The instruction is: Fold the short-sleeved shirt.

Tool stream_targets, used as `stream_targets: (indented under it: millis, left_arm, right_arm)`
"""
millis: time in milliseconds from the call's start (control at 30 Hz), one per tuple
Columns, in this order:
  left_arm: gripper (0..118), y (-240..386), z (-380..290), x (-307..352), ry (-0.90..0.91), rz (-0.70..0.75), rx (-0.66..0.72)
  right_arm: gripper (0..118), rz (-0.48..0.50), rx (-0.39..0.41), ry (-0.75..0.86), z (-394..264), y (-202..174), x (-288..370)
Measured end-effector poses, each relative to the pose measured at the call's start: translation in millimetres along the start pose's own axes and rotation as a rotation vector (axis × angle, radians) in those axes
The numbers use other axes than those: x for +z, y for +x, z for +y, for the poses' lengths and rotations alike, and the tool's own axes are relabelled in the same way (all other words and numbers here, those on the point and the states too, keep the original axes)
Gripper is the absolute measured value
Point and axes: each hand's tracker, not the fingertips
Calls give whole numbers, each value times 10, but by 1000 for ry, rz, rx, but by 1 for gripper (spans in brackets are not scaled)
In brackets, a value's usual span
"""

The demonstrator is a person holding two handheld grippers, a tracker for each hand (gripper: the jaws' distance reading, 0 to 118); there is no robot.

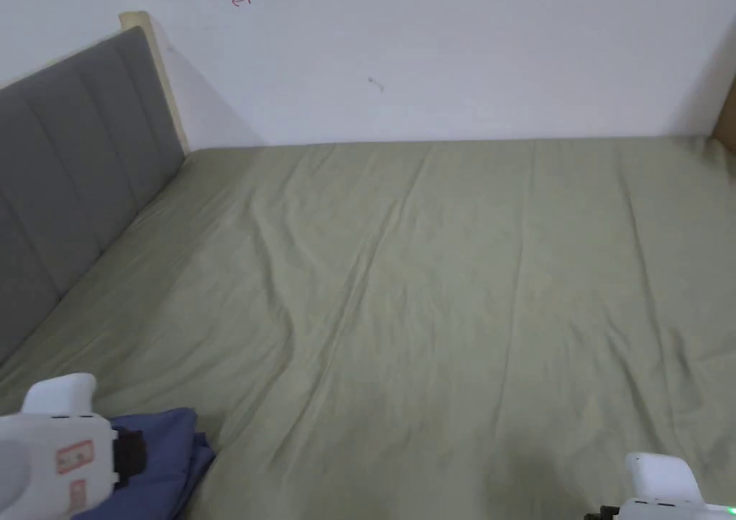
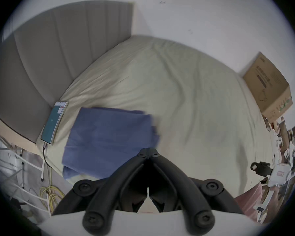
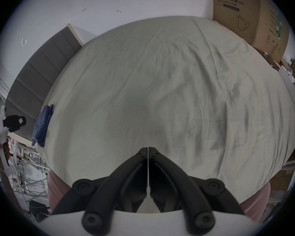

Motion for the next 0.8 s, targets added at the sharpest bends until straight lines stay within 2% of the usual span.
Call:
stream_targets:
  millis: [100, 167, 200, 333, 433, 500, 633, 800]
  left_arm:
    - [0, 410, -112, 120, 19, -112, -33]
    - [0, 604, -201, 122, 0, -193, -6]
    - [0, 728, -234, 137, 1, -200, -38]
    - [0, 1135, -384, 197, 139, -61, -126]
    - [0, 1302, -507, 317, 331, -63, -60]
    - [0, 1400, -539, 442, 448, -34, -43]
    - [0, 1606, -591, 749, 644, -14, -42]
    - [0, 1838, -606, 974, 776, 9, -159]
  right_arm:
    - [1, 24, -14, 47, 35, 0, 115]
    - [1, 11, -8, 78, 56, -16, 212]
    - [1, -1, 3, 107, 62, -24, 274]
    - [1, -53, 19, 233, 101, -87, 551]
    - [1, -87, 3, 516, 61, -184, 954]
    - [1, -98, 36, 608, 107, -280, 1224]
    - [1, -197, 123, 767, 152, -453, 1565]
    - [1, -155, 123, 915, 87, -596, 1942]
